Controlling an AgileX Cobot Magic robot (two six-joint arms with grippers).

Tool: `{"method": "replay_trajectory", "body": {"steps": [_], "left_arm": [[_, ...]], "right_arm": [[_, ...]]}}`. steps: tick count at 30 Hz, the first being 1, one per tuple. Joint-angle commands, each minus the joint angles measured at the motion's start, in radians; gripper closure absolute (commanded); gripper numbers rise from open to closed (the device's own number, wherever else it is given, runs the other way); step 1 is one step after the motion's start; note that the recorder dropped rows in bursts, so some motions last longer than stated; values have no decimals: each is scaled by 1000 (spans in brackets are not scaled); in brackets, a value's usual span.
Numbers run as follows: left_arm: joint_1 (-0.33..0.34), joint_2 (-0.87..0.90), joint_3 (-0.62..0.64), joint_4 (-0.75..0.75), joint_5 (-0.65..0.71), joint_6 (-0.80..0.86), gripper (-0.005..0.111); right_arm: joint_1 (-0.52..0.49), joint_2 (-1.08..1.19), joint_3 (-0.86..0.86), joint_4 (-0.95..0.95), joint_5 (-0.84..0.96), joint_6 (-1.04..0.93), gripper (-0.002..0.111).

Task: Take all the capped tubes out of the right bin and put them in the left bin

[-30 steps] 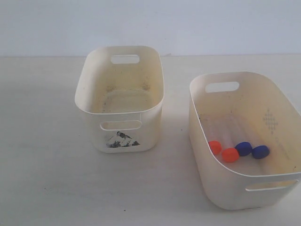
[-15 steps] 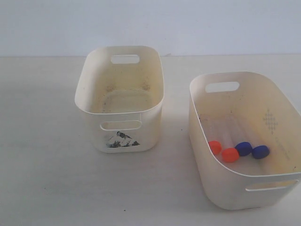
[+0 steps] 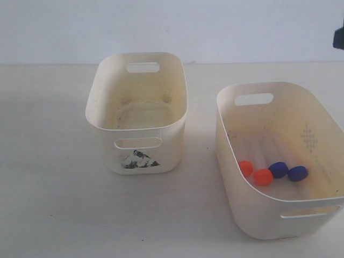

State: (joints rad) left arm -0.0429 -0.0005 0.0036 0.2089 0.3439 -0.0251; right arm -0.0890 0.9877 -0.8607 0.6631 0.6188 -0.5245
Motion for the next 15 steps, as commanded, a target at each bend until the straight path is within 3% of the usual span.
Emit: {"method": "replay_trajectory", "body": {"steps": [1,6,10,15], "left_arm": [[-1,0,-4,-3,-4,-10,102],[-1,0,-4,-3,-4,-10,102],[-1,0,-4,-3,-4,-10,102],[-1,0,-4,-3,-4,-10,102]], "right_arm": [[12,134,-209,-26,161,14,109],[63,256,-442,-283,283,292,109],[114,366,-611,-547,498,547,109],[167,504,-712,-618,602,621,109]]}}
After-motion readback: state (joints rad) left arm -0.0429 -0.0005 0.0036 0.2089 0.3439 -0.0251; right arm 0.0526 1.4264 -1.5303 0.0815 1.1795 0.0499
